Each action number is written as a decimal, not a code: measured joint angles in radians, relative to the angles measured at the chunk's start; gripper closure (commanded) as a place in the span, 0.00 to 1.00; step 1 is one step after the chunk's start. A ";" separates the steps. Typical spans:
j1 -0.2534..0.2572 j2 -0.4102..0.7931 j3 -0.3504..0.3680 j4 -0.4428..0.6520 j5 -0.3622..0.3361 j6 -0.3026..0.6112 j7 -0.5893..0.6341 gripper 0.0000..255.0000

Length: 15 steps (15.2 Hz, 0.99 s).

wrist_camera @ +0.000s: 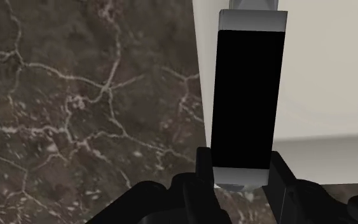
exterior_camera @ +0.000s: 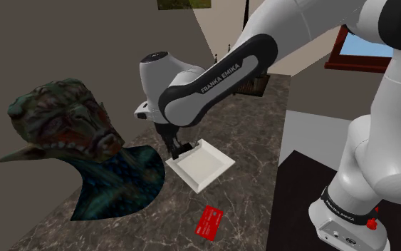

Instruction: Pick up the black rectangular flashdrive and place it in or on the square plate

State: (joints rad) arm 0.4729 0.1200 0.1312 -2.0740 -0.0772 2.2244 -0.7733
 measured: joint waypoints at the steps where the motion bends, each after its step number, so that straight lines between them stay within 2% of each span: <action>1: 0.000 -0.006 0.000 0.005 0.001 -0.011 -0.002 1.00; 8: -0.001 -0.047 0.001 0.053 0.012 -0.099 -0.012 1.00; 13: 0.013 -0.195 0.017 -0.094 0.035 -0.100 0.006 1.00; 15: 0.014 -0.210 0.017 -0.126 0.037 -0.083 0.007 1.00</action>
State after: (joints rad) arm 0.4871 -0.0898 0.1483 -2.1998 -0.0397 2.1415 -0.7668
